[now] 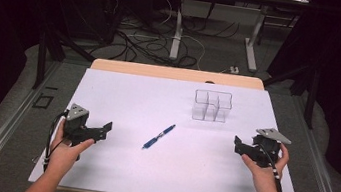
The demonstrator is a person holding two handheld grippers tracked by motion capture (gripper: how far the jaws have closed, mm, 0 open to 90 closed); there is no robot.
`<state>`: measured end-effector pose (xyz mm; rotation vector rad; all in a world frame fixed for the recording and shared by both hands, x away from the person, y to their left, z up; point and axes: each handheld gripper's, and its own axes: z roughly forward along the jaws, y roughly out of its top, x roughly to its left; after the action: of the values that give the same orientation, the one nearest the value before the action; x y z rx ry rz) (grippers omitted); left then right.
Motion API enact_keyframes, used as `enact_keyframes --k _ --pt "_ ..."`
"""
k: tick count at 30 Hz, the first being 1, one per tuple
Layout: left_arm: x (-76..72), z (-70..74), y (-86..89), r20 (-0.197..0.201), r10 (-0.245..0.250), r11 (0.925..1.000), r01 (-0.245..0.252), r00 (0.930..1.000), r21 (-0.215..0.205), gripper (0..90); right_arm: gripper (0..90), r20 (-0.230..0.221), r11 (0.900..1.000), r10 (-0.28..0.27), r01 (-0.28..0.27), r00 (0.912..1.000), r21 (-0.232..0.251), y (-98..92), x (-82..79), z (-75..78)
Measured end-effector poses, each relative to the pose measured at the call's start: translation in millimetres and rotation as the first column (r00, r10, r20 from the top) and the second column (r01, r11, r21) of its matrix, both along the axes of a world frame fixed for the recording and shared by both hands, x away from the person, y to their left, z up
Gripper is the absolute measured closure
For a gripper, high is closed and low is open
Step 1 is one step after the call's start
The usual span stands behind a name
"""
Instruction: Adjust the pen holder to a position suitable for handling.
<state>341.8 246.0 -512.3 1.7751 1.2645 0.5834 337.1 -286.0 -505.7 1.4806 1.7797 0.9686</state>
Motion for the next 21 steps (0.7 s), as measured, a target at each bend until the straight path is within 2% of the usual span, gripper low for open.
enact_keyframes --k 2,4,6,7,10,12,17,21 --pt "0.8 0.3 0.0 0.001 0.003 1.0 -0.003 1.0 0.003 2.3 15.9 0.005 1.0 0.01 -0.01 0.9999 -0.013 0.0 0.8 0.3" --pt "0.6 0.9 0.2 -0.002 0.006 1.0 -0.006 1.0 -0.004 3.4 24.1 0.026 0.999 0.037 -0.037 0.999 -0.021 1.5 3.5 -0.2" --pt "0.4 1.1 0.1 0.002 0.011 0.9999 -0.011 0.9999 -0.004 3.6 25.4 0.028 0.998 0.049 -0.048 0.9984 -0.033 1.6 4.3 -0.4" --pt "0.3 1.3 0.1 0.001 0.011 0.9999 -0.011 0.9999 -0.001 4.8 29.7 0.027 0.997 0.067 -0.066 0.9974 -0.035 3.8 6.7 -1.7" --pt "0.0 1.5 0.0 0.0 0.013 0.9999 -0.013 0.9999 0.0 6.1 30.9 0.035 0.996 0.084 -0.083 0.9958 -0.032 5.5 10.2 -2.8" --pt "-0.7 1.6 -0.6 -0.001 0.01 0.9999 -0.01 0.9999 0.006 6.9 38.3 0.018 0.993 0.114 -0.113 0.9934 -0.028 7.4 14.8 -0.4" --pt "-2.5 0.6 -1.5 -0.003 0.004 0.9997 -0.004 1.0 0.026 7.4 43.0 -0.012 0.99 0.137 -0.137 0.9905 -0.026 11.9 26.1 5.4" --pt "-2.8 -0.5 -1.0 -0.007 0.002 0.9998 -0.002 1.0 0.022 9.0 44.9 -0.034 0.988 0.148 -0.149 0.9884 -0.043 15.0 38.8 12.1"
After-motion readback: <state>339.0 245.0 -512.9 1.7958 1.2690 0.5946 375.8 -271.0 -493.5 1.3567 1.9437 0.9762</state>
